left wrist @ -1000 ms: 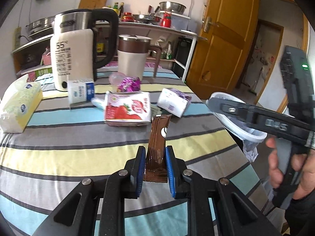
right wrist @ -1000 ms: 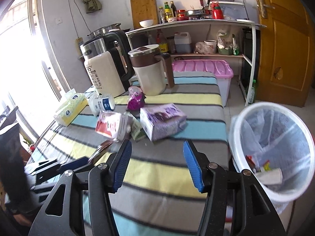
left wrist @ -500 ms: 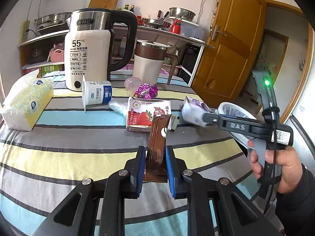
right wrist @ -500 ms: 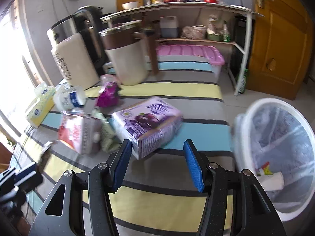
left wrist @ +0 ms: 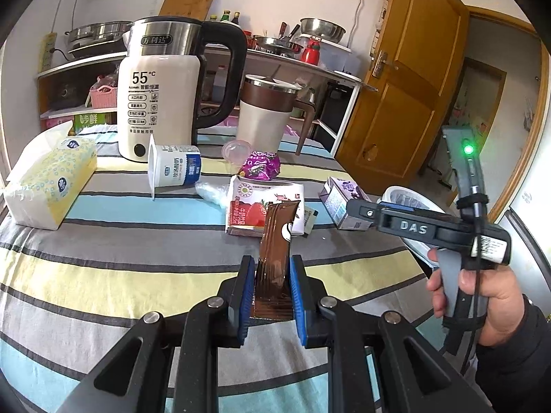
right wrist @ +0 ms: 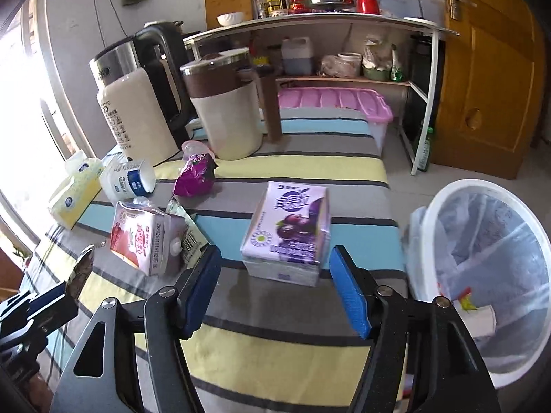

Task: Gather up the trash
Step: 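Grasp the purple grape milk carton with the right gripper while the left holds the wrapper, then carry the brown wrapper and purple carton over the white bin with both tools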

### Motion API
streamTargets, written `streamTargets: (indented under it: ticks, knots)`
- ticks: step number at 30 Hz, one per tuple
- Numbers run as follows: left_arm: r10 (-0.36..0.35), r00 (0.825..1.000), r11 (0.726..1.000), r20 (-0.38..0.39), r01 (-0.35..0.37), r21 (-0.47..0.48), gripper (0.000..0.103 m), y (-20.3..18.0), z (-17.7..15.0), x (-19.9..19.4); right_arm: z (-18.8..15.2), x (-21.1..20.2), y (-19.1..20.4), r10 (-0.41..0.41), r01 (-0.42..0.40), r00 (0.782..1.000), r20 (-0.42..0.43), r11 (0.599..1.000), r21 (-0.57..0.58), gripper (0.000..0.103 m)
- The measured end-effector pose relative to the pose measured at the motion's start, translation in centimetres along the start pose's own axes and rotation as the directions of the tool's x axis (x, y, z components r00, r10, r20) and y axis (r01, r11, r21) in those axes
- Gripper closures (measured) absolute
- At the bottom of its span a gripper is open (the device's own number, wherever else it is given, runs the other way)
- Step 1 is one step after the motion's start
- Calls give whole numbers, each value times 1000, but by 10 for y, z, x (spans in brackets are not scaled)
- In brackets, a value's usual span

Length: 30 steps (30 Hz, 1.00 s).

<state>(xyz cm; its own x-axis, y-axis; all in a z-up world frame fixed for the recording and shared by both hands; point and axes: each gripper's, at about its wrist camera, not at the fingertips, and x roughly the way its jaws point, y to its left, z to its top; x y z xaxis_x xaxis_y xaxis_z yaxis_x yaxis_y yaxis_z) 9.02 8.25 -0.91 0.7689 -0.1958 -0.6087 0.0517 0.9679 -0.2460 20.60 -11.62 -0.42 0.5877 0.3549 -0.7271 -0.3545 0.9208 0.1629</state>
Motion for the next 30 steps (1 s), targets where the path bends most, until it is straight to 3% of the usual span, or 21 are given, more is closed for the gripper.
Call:
streamTargets:
  ticks: [8, 9, 30]
  knots:
    - [-6, 1000, 1000, -10, 6, -11, 82, 3, 0, 6, 6, 19, -3, -63, 64, 997, -34, 998, 26, 38]
    - [-7, 1000, 1000, -12, 7, -10, 82, 3, 0, 7, 6, 18, -4, -61, 62, 998, -30, 998, 31, 45]
    - [-8, 999, 1000, -47, 10, 27, 82, -31, -5, 11, -37, -47, -14, 26, -26, 1000, 3, 999, 21, 47]
